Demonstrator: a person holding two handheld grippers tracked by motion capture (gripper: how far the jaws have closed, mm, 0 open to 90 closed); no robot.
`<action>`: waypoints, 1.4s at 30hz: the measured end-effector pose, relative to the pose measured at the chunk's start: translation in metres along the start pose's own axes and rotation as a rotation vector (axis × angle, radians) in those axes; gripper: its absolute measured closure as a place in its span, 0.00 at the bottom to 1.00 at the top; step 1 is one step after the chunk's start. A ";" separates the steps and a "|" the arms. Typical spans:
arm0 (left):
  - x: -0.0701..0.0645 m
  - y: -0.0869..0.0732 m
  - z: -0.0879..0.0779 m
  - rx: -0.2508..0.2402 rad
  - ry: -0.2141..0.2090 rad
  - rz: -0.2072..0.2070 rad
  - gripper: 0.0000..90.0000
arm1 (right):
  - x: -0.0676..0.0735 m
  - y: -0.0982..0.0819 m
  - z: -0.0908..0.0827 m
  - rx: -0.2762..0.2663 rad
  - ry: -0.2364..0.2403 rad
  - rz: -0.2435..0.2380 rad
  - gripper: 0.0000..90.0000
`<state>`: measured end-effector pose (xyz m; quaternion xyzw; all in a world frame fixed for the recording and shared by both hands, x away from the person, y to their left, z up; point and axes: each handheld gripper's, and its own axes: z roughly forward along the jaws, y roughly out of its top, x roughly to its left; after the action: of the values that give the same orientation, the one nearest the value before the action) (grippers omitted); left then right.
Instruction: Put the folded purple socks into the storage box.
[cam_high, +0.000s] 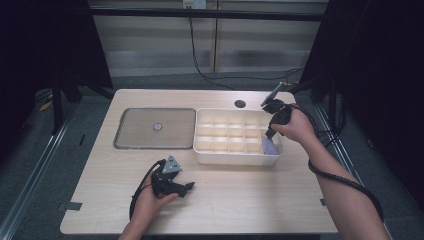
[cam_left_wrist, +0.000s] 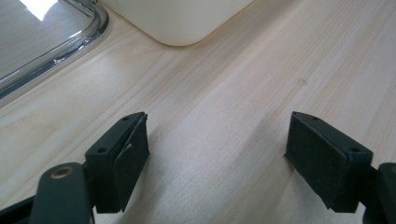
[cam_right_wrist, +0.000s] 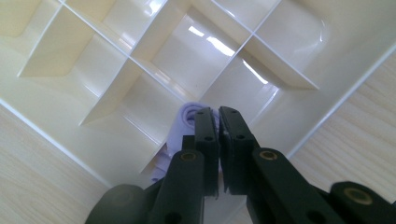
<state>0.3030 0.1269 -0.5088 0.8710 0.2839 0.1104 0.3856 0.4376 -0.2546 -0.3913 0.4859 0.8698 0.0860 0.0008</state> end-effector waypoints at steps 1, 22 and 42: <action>0.000 0.000 0.000 0.000 0.000 0.000 0.23 | 0.000 0.000 0.001 0.002 0.001 0.001 0.96; 0.000 0.000 0.000 -0.001 0.001 0.001 0.23 | 0.002 -0.014 0.018 0.031 0.024 -0.001 0.97; 0.000 0.000 0.000 0.000 0.000 -0.003 0.23 | 0.005 -0.020 0.028 0.036 0.030 -0.006 0.98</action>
<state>0.3030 0.1264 -0.5089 0.8706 0.2852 0.1098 0.3856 0.4209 -0.2565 -0.4215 0.4819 0.8725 0.0775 -0.0209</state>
